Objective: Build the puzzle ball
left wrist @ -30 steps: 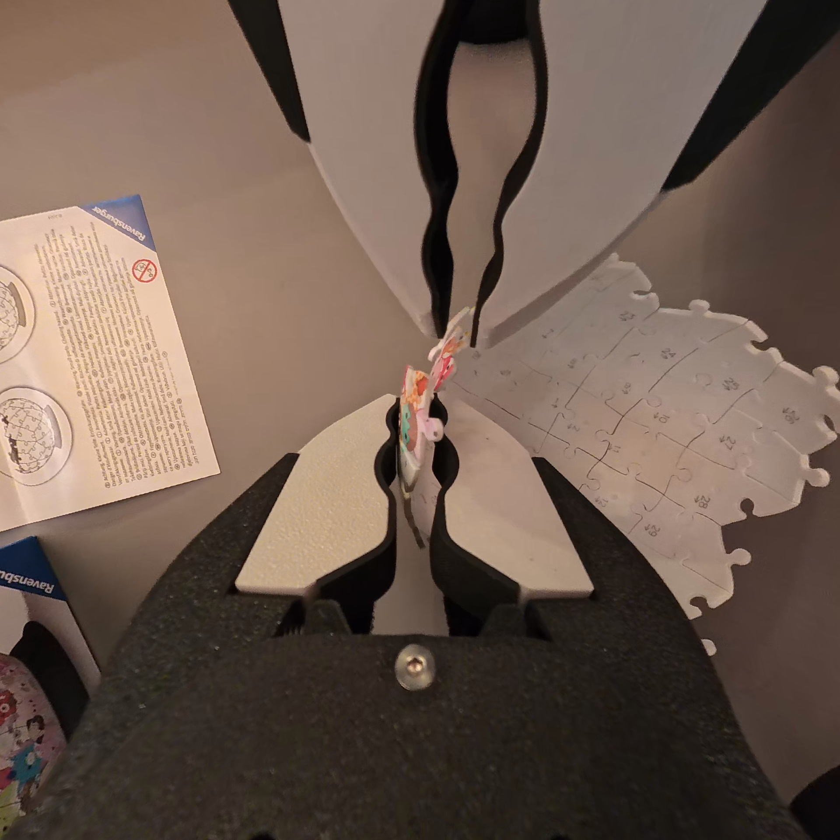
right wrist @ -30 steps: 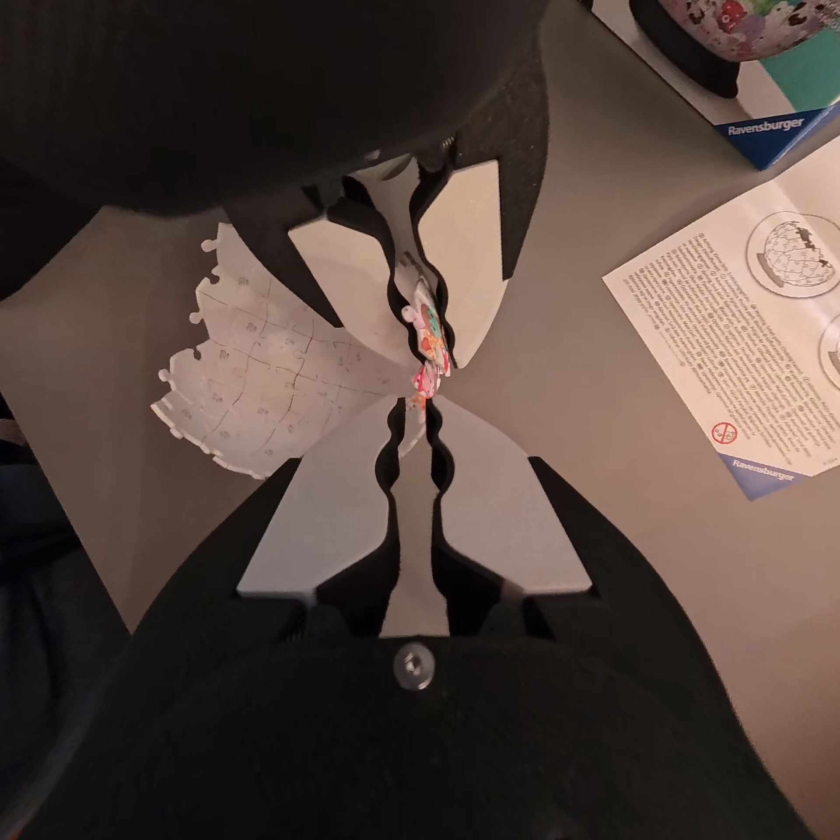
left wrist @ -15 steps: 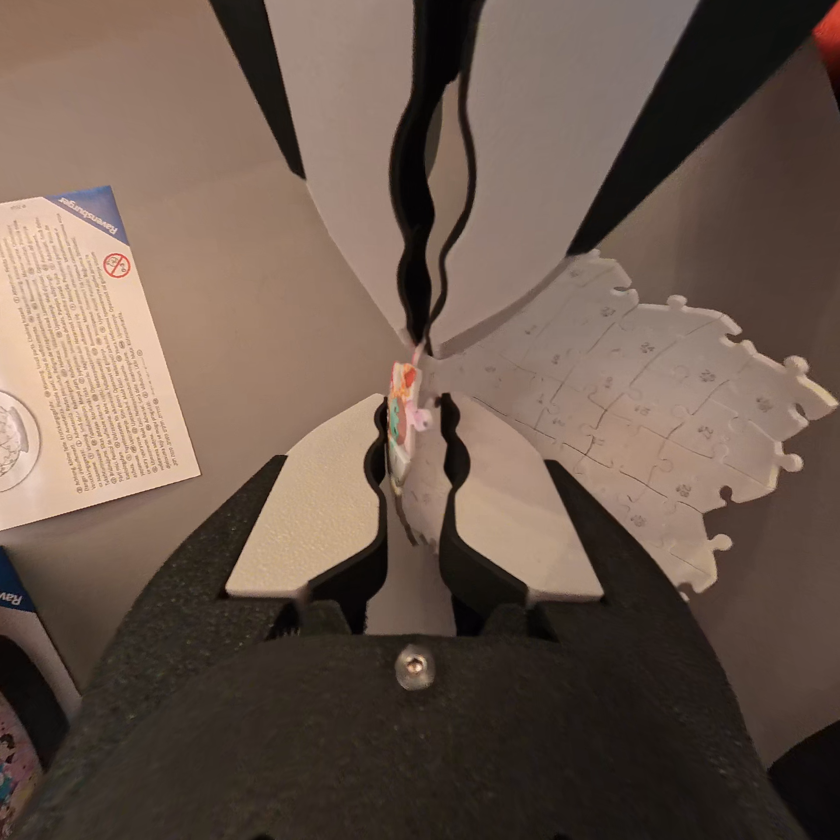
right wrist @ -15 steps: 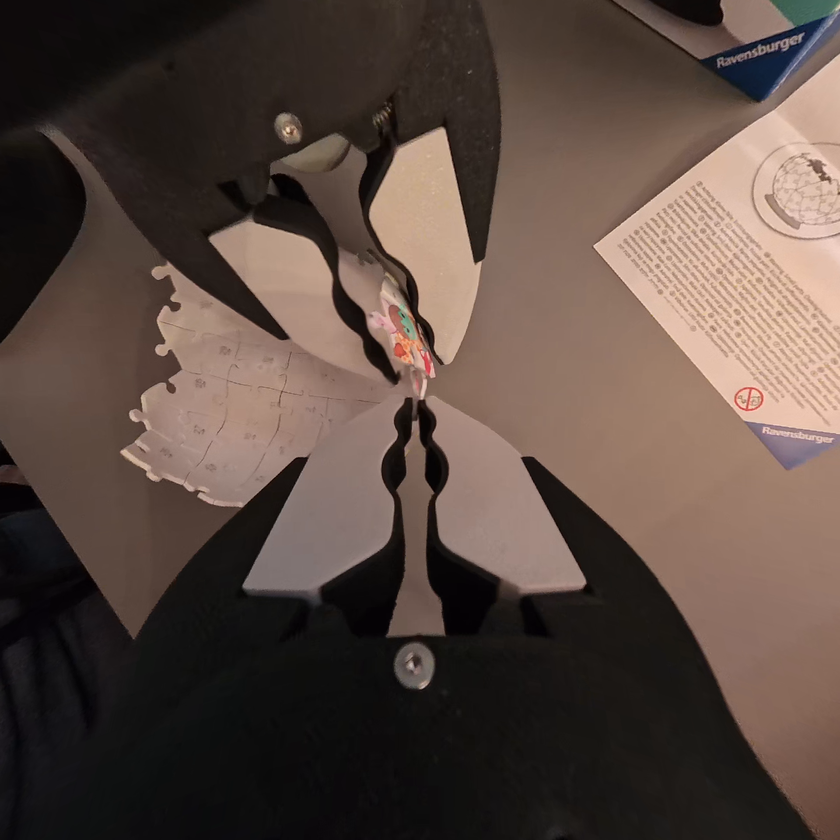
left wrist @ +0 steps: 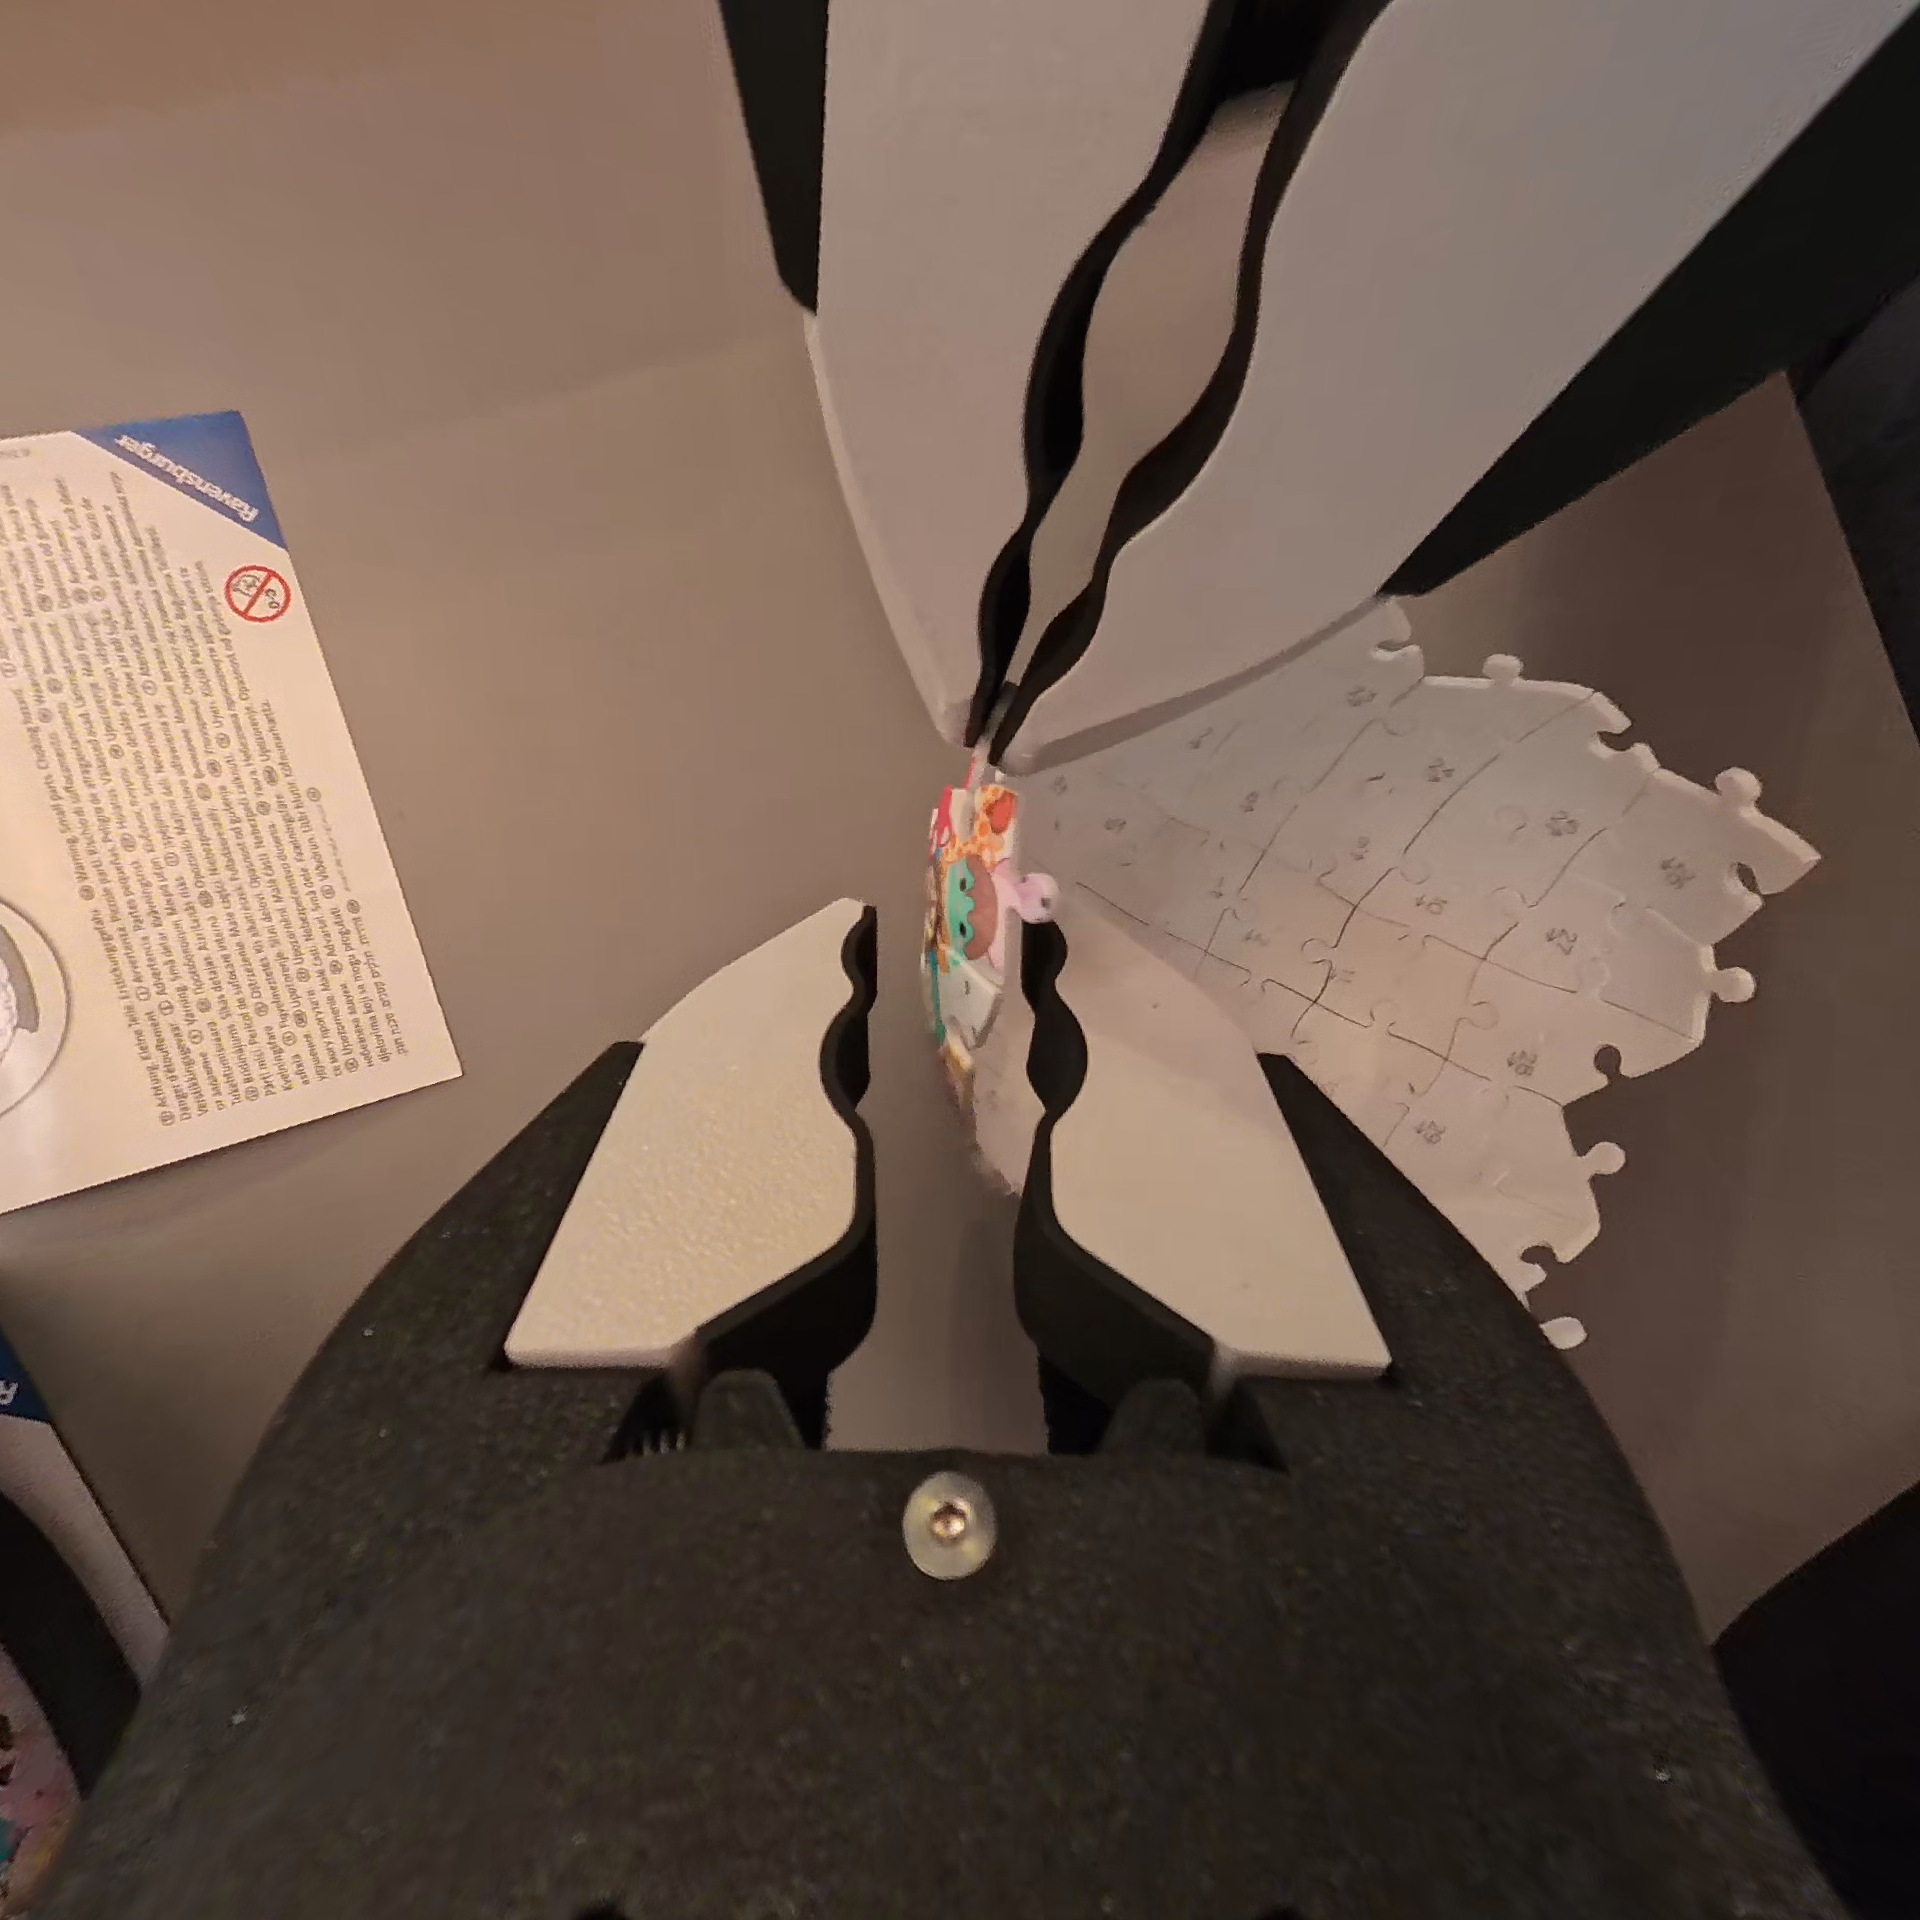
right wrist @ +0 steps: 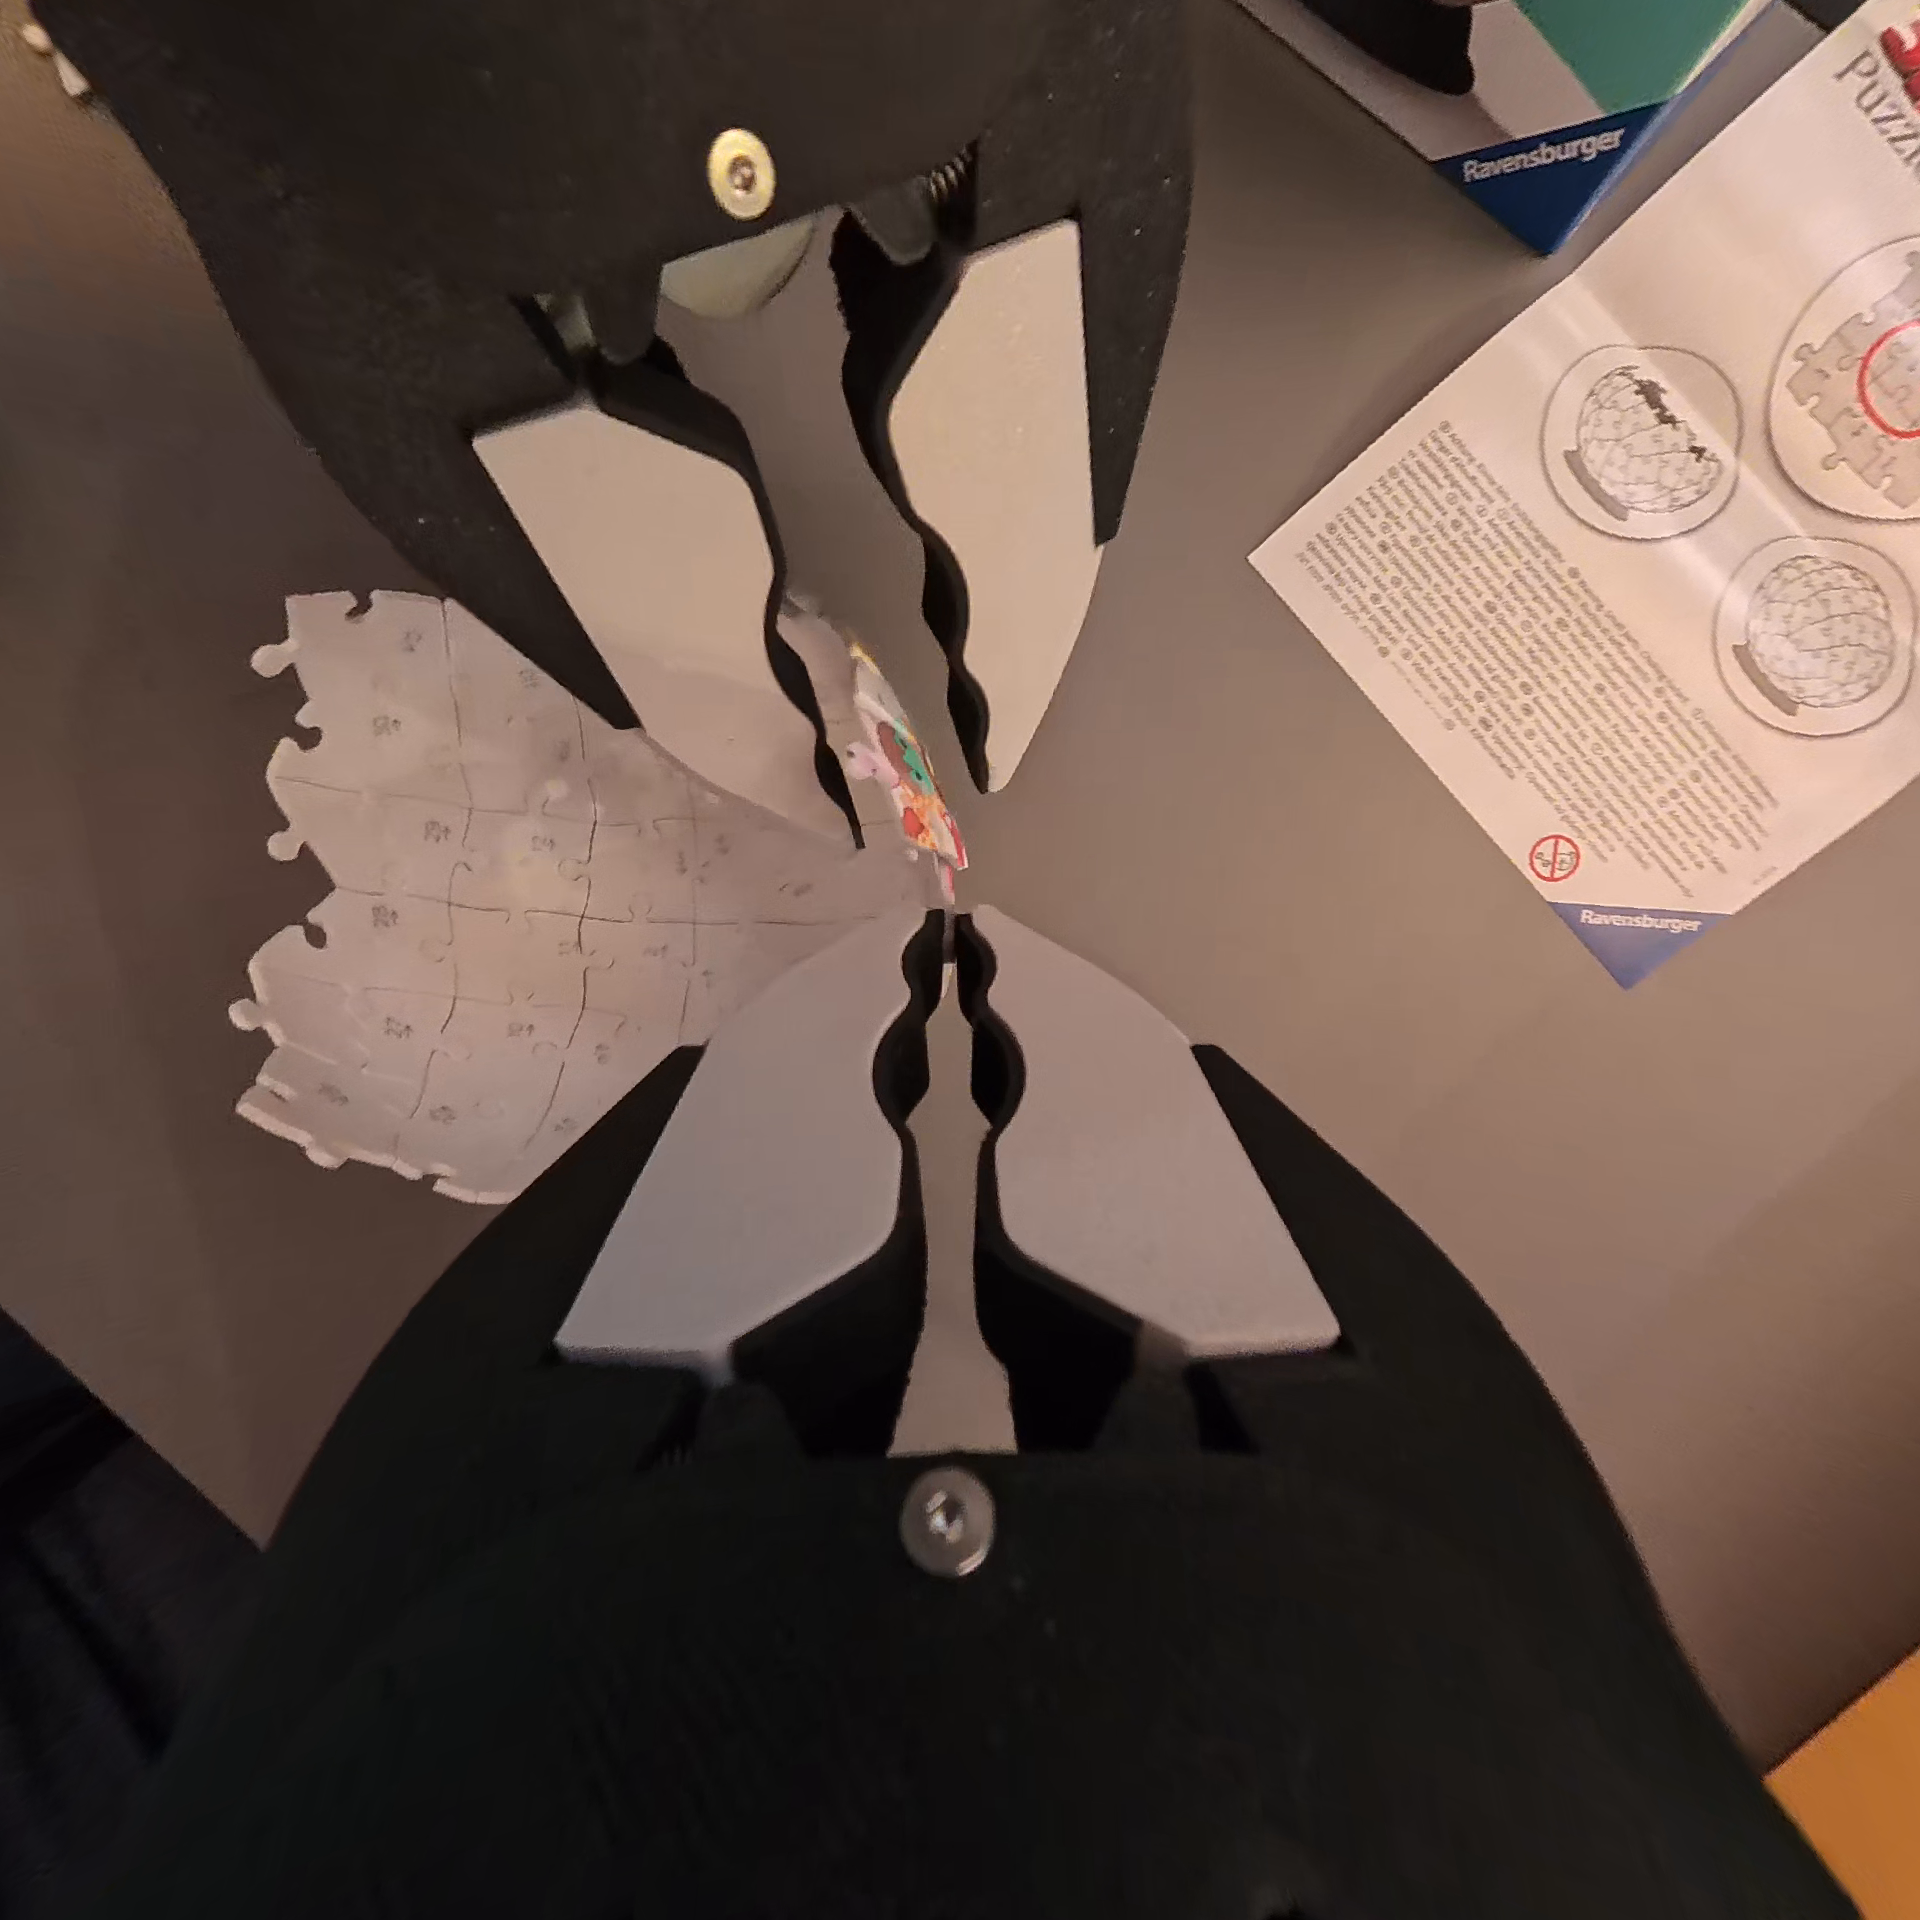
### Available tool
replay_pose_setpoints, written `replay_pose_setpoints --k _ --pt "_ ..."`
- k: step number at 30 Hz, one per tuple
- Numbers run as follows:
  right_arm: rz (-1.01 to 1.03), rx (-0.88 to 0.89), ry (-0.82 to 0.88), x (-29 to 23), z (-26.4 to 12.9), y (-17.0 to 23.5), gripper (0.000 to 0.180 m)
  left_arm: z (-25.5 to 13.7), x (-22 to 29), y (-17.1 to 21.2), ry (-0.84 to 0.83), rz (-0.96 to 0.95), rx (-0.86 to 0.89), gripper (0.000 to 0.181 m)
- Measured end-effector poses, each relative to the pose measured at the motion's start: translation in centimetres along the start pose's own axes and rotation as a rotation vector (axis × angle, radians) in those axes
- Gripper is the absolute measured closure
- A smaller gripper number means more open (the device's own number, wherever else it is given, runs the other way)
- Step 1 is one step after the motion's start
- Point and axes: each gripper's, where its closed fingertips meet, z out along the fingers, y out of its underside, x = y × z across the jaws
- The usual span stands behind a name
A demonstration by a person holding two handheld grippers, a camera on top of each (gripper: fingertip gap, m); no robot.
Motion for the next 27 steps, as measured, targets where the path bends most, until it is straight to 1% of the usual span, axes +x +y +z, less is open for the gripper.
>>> replay_pose_setpoints --k 5,11,17,27 --pt "0.004 -0.016 0.025 0.0 0.2 0.2 0.177 0.2 0.1 0.2 0.019 0.006 -0.018 0.156" --pt "-0.008 -0.024 0.065 0.0 0.3 0.0 0.177 0.3 0.0 0.3 0.03 0.005 -0.026 0.166" --pt "0.0 -0.017 0.08 0.0 0.2 -0.1 0.177 0.6 0.0 -0.1 0.018 0.018 -0.019 0.166" --pt "-0.003 -0.016 0.052 0.1 0.5 0.1 0.177 1.0 0.1 -0.2 0.023 0.013 -0.011 0.169"
